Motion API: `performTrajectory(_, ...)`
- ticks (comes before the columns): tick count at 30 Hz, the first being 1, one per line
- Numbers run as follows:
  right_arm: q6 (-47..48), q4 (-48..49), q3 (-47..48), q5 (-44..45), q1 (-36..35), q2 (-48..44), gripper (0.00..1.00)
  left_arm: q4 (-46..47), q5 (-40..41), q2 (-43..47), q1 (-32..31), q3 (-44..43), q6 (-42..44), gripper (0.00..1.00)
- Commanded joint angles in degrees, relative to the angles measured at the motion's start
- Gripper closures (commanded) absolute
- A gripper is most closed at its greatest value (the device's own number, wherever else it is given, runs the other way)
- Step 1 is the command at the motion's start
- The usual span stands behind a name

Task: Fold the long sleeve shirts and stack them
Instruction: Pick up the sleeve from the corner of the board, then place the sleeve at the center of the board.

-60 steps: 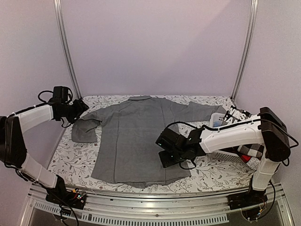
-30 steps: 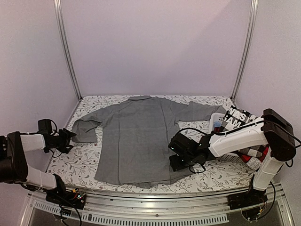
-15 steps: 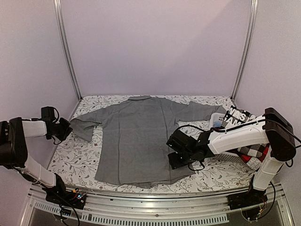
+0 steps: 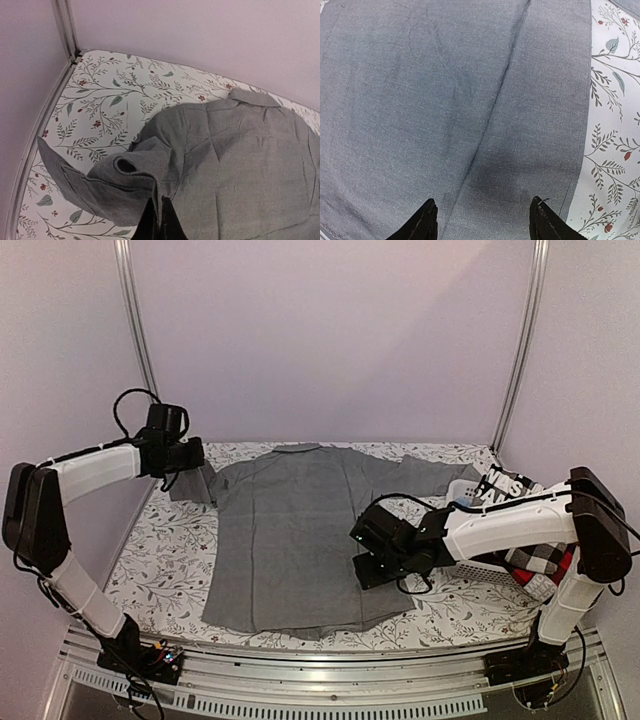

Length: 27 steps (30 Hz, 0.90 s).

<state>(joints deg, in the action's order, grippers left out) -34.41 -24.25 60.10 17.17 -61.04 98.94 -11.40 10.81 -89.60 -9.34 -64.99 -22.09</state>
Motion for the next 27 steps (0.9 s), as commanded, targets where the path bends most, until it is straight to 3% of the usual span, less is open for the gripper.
performTrajectory(1,0.3,-1.1,1.9,2.2,0.5,-2.2,0.38,-4.0,-0.6,-5.6,-10.2,-2.7,11.8,1.00)
performTrajectory(3,0.2,-1.1,2.2,2.6,0.5,-2.4,0.38,-5.0,-3.8,-8.9,-14.3,-4.0,13.0,1.00)
performTrajectory(7,0.1,-1.3,2.3,3.1,0.6,-2.7,0.38,-8.0,-5.6,-15.0,-20.7,-8.2,14.0,0.74)
performTrajectory(12,0.3,-1.5,2.5,3.6,0.8,-2.8,0.38,-8.8,-7.3,-14.2,-20.6,-10.5,8.3,0.39)
performTrajectory(19,0.7,-0.3,1.9,4.5,0.8,-4.4,0.38,-9.9,-4.5,-7.3,-17.6,-6.1,-3.1,0.33)
performTrajectory(27,4.0,3.6,1.6,5.6,0.8,-8.8,0.38,-3.9,-8.4,-0.9,-6.6,6.5,-12.6,0.34)
